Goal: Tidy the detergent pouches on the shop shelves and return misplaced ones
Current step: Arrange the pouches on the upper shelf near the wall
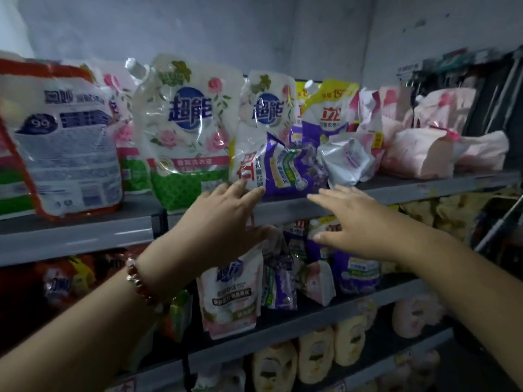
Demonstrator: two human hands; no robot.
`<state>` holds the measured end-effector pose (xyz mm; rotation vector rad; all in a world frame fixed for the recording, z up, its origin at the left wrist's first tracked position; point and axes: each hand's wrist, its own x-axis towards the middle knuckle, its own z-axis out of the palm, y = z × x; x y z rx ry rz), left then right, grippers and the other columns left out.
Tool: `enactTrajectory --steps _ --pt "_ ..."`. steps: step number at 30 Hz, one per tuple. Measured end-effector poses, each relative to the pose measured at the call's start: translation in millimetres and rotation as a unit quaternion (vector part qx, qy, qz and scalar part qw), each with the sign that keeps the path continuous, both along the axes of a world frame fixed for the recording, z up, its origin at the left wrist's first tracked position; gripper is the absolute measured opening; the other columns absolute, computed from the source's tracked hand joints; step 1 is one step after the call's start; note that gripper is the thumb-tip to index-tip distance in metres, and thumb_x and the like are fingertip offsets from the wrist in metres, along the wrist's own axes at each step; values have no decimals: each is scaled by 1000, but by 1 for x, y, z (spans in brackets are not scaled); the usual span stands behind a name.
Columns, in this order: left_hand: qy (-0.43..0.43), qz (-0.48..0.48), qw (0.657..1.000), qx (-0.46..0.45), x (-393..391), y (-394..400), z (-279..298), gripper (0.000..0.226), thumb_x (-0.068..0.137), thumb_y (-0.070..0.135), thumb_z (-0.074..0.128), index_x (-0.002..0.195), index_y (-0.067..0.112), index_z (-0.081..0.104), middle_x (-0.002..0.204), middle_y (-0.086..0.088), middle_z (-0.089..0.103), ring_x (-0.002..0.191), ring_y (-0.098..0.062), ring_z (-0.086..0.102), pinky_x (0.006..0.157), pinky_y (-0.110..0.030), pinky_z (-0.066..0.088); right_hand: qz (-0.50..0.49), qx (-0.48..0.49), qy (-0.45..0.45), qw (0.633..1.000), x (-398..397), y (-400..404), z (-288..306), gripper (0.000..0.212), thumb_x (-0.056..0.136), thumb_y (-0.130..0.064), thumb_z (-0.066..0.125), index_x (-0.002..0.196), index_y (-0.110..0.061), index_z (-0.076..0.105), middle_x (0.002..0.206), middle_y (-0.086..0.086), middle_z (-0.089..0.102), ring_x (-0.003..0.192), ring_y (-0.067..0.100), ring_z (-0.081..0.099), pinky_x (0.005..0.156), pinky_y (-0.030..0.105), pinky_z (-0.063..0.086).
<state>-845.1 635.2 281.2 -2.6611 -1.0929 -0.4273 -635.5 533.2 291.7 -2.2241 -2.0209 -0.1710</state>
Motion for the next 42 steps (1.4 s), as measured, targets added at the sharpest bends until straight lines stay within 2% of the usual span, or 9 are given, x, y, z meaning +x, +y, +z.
enactTrajectory --steps 7,12,21,24,30,32,35,38,42 --pt "-3 -41 999 26 25 29 -6 78 93 69 37 156 36 6 164 -3 18 147 -27 27 115 -44 31 -2 63 -12 998 16 21 2 73 94 -49 56 154 -32 19 160 -8 22 148 13 13 118 32 13" --pt "-3 -22 1000 9 42 37 -17 79 92 69 41 156 36 9 166 0 11 149 -25 21 117 -43 27 63 55 -25 996 34 28 -10 73 94 -51 53 155 -35 15 161 -12 17 149 9 5 118 27 4" --pt "-2 31 999 35 89 35 -15 80 92 69 39 157 36 6 166 1 8 151 -24 17 118 -44 26 131 89 7 987 95 63 26 73 92 -48 59 153 -35 22 160 -10 22 147 11 17 118 34 22" --pt "-13 50 998 46 108 37 -21 78 93 68 40 157 33 14 164 0 16 148 -23 22 117 -42 29 156 95 8 983 110 72 33 73 92 -45 61 153 -33 23 160 -7 22 147 13 19 115 33 23" --pt "-30 91 990 100 123 48 -45 68 85 60 55 140 21 52 145 -8 51 130 -32 46 97 -50 50 199 99 -6 975 130 99 39 72 91 -42 62 153 -25 29 157 -4 31 143 14 27 112 29 26" --pt "-33 103 988 110 124 50 -47 65 84 57 61 137 21 55 142 -7 54 127 -32 50 92 -48 53 204 114 -16 972 132 112 39 71 90 -42 62 152 -24 31 154 -3 35 141 15 32 112 31 28" --pt "-28 119 982 141 126 51 -52 63 82 56 63 135 22 56 139 -7 57 124 -31 54 88 -46 54 205 179 3 962 134 131 42 63 89 -41 63 145 -22 41 142 1 47 128 19 46 106 39 41" --pt "-46 125 981 141 127 52 -65 63 86 57 54 139 23 52 144 -7 53 129 -31 49 95 -48 49 205 200 29 958 133 147 44 59 90 -43 61 142 -21 43 138 2 50 124 22 49 100 40 44" --pt "-71 119 982 127 129 53 -73 66 90 59 41 144 22 48 150 -7 47 136 -31 43 104 -48 41 212 131 7 969 125 165 52 57 93 -54 53 140 -22 48 137 4 53 123 22 50 92 34 42"
